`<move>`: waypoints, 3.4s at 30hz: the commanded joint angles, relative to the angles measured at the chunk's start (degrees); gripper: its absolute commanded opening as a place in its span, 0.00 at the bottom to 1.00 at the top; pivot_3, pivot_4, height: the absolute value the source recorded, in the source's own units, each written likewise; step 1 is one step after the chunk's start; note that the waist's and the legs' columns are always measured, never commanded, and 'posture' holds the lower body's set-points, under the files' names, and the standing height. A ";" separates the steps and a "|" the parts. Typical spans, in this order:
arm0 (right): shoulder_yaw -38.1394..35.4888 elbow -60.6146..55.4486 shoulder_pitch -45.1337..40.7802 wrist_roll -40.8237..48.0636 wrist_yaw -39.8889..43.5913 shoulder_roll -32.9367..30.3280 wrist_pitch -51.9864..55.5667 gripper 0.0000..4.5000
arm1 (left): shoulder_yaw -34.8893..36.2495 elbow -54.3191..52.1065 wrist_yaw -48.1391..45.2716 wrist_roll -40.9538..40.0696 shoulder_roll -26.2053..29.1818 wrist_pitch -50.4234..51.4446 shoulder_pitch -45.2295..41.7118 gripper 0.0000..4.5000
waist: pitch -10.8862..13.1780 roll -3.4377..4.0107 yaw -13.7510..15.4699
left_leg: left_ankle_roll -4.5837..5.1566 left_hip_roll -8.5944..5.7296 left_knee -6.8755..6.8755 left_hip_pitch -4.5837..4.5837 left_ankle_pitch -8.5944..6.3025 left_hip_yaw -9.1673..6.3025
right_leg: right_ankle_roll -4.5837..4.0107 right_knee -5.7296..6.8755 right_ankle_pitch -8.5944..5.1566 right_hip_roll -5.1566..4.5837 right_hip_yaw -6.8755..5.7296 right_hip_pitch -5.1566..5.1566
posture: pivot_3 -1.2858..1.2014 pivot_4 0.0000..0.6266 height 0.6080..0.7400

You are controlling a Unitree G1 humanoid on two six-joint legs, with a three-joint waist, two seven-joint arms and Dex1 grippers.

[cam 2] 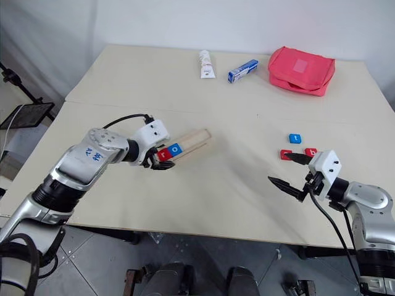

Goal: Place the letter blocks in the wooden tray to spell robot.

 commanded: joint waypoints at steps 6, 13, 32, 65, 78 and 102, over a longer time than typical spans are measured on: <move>-6.52 -5.65 5.46 1.39 -2.37 -1.73 -0.58 1.00 | -5.53 3.98 -9.29 3.49 -7.58 -8.58 -5.41 0.75 | 0.02 -0.03 -0.06 | 0.04 -0.04 0.04 -0.12 0.00 0.04 | 0.00 0.38 0.00 -0.05 0.00 -0.31 | 0.52 0.24 1.00; -11.53 -6.04 12.08 2.31 0.14 -3.82 -2.05 1.00 | -9.72 5.12 -13.59 6.52 -13.02 -12.82 -5.95 0.75 | 0.03 -0.04 -0.02 | 0.05 -0.03 0.05 -0.12 0.00 0.08 | 0.00 0.37 0.00 -0.06 0.03 -0.30 | 0.52 0.24 1.00; -16.10 -13.82 22.02 3.73 -3.90 -1.60 -1.00 1.00 | -11.70 10.66 -14.17 15.36 -21.65 -17.03 -6.06 1.00 | 0.04 -0.06 0.05 | 0.13 -0.07 0.08 -0.06 0.01 0.11 | 0.02 0.36 -0.01 -0.11 0.07 -0.24 | 0.52 0.24 1.00; -11.89 -23.59 13.74 4.73 -28.62 6.97 22.64 1.00 | 26.15 18.71 -29.35 -10.92 -12.64 -65.80 19.88 1.00 | -0.01 0.01 -0.08 | 0.13 -0.11 0.11 0.06 0.01 0.04 | 0.01 0.69 -0.01 -0.17 0.01 -0.28 | 0.52 0.24 1.00; -15.12 -24.94 17.07 4.68 -33.69 7.86 25.08 1.00 | 25.30 29.37 -37.43 -10.70 -12.65 -74.93 19.93 1.00 | -0.01 0.02 -0.24 | 0.16 -0.12 0.10 0.10 -0.01 0.10 | 0.01 0.74 -0.01 -0.19 0.01 -0.29 | 0.52 0.24 1.00; -13.18 -17.93 9.13 3.72 -35.53 5.97 27.84 1.00 | 25.59 28.32 -38.39 -12.79 -14.67 -75.31 18.67 1.00 | -0.01 0.02 -0.73 | 0.16 -0.11 0.12 0.12 -0.01 0.19 | 0.01 0.73 -0.01 -0.19 0.03 -0.29 | 0.52 0.24 1.00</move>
